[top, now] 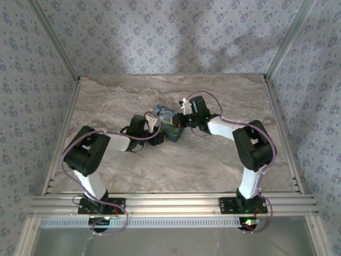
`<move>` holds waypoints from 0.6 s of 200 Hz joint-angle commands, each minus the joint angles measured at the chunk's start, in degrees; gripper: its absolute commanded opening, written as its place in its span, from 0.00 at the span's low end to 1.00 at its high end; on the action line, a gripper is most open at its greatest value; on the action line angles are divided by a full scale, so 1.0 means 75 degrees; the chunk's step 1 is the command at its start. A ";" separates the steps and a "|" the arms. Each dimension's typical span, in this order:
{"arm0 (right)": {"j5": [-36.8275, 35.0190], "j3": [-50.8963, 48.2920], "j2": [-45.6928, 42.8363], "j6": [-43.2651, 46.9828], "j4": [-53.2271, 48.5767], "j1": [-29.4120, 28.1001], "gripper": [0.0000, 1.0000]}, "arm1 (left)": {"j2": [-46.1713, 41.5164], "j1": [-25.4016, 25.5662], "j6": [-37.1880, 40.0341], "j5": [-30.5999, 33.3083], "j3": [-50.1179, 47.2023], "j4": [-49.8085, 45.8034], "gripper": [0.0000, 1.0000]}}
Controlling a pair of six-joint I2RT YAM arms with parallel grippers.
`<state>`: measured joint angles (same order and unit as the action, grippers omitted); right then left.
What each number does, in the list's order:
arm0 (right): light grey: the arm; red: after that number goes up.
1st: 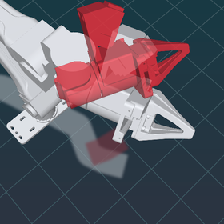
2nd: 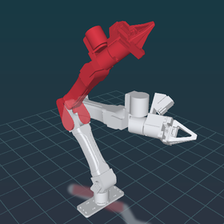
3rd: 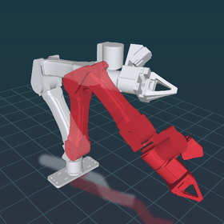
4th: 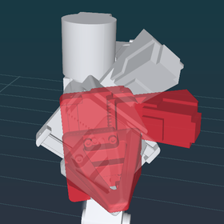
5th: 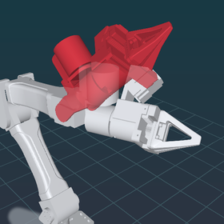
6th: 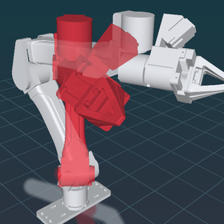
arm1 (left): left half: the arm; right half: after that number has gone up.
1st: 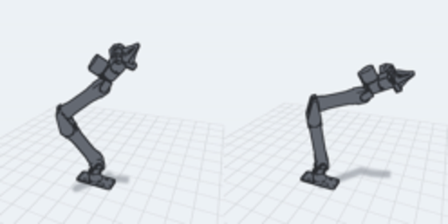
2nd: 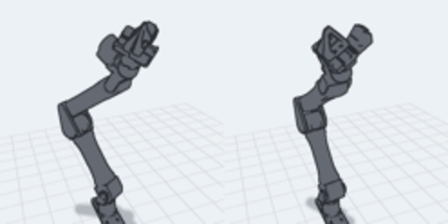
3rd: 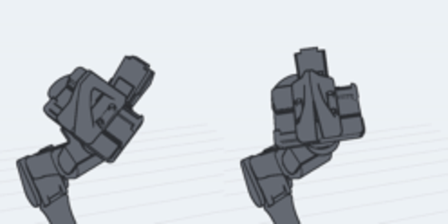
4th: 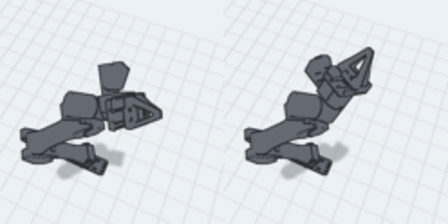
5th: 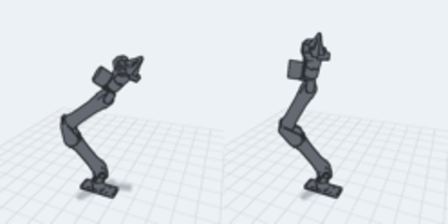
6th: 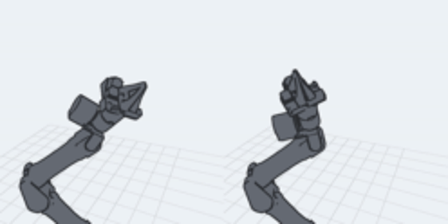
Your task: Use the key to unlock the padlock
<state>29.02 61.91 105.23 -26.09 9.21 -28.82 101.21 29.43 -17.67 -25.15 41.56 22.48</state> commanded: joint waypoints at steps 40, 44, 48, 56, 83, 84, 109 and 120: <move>-0.0332 -0.0279 -0.0299 0.0330 -0.0266 -0.0168 0.00 | -0.0197 0.0134 -0.0158 -0.0203 0.0249 0.0005 0.25; -0.0357 -0.0291 -0.0382 0.0379 -0.0214 -0.0174 0.00 | -0.0224 0.0132 -0.0199 -0.0235 0.0265 -0.0026 0.25; -0.0380 -0.0297 -0.0430 0.0406 -0.0185 -0.0175 0.00 | -0.0259 0.0136 -0.0245 -0.0268 0.0273 -0.0067 0.25; -0.0471 -0.0375 -0.0615 0.0485 -0.0090 -0.0172 0.00 | -0.0326 0.0140 -0.0369 -0.0342 0.0300 -0.0132 0.25; -0.0798 -0.0848 -0.1298 0.0724 0.0319 -0.0177 0.00 | -0.0535 0.0146 -0.0908 -0.0540 0.0387 -0.0457 0.24; -0.0810 -0.0878 -0.1313 0.0730 0.0331 -0.0177 0.00 | -0.0540 0.0144 -0.0940 -0.0545 0.0394 -0.0473 0.24; -0.1249 -0.1547 -0.2012 0.0997 0.0645 -0.0226 0.00 | -0.0769 0.0199 -0.1524 -0.0677 0.0391 -0.0604 0.22; -0.1489 -0.1895 -0.2308 0.1117 0.0744 -0.0301 0.00 | -0.0854 0.0232 -0.1807 -0.0705 0.0406 -0.0677 0.22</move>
<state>22.81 51.99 92.97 -21.23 11.90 -30.15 98.30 30.30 -25.43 -27.57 42.74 18.31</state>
